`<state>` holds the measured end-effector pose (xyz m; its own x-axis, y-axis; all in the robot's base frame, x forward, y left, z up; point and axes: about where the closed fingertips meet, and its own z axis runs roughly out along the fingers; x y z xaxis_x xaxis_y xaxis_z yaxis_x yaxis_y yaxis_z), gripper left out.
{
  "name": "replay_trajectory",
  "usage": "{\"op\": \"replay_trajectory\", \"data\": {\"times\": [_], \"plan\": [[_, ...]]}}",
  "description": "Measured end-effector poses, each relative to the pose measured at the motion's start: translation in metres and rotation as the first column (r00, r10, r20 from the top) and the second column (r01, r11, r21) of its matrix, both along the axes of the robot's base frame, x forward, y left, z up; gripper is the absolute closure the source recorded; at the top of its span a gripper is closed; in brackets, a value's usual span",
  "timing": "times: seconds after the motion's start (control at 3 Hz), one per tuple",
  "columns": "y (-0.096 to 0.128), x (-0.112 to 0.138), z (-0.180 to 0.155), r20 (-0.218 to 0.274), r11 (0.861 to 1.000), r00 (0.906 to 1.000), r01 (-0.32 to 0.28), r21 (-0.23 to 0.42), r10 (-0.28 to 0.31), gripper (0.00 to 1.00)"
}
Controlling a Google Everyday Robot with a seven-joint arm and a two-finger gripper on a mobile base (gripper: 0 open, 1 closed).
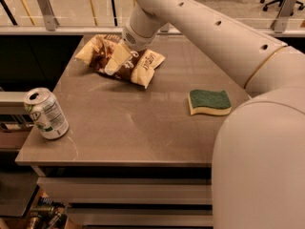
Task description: Pick brown chip bag
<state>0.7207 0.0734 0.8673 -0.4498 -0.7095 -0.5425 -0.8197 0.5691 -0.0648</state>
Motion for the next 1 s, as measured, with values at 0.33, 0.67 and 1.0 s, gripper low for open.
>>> {"op": "replay_trajectory", "data": {"times": [0.33,0.67,1.0], "plan": [[0.0021,0.0120,-0.0183,-0.002,1.000,0.9999,-0.017,0.019,0.017,0.00],[0.0038,0.0119,-0.0215,-0.006,1.000,0.9998,-0.019,0.018,0.020,0.16],[0.0057,0.0117,-0.0244,-0.010,1.000,0.9997,-0.022,0.016,0.023,0.41]]}}
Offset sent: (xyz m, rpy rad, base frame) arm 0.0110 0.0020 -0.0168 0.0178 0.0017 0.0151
